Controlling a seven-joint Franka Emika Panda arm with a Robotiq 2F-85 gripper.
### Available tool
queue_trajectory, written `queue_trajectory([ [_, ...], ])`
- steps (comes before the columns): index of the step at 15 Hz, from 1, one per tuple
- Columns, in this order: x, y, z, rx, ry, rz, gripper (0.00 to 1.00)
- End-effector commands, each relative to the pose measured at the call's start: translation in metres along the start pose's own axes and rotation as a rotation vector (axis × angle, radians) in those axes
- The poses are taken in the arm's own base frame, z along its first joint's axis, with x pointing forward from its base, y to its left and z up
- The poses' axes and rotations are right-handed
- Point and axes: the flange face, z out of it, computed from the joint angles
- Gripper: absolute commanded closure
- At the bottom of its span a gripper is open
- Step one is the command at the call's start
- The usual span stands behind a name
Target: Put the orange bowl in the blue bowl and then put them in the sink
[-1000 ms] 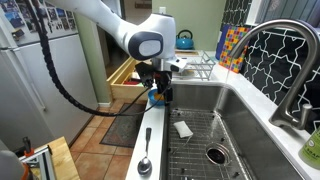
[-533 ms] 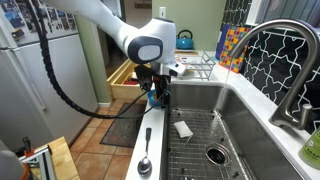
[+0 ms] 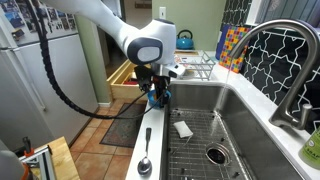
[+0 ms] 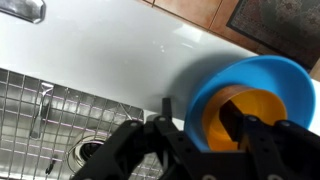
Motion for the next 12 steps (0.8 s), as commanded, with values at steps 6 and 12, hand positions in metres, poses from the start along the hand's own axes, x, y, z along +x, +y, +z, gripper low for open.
queue_trajectory([
  [6, -0.006, 0.007, -0.031, 0.133, 0.040, -0.075, 1.00],
  [12, -0.007, 0.032, -0.077, 0.182, 0.101, -0.067, 0.98],
])
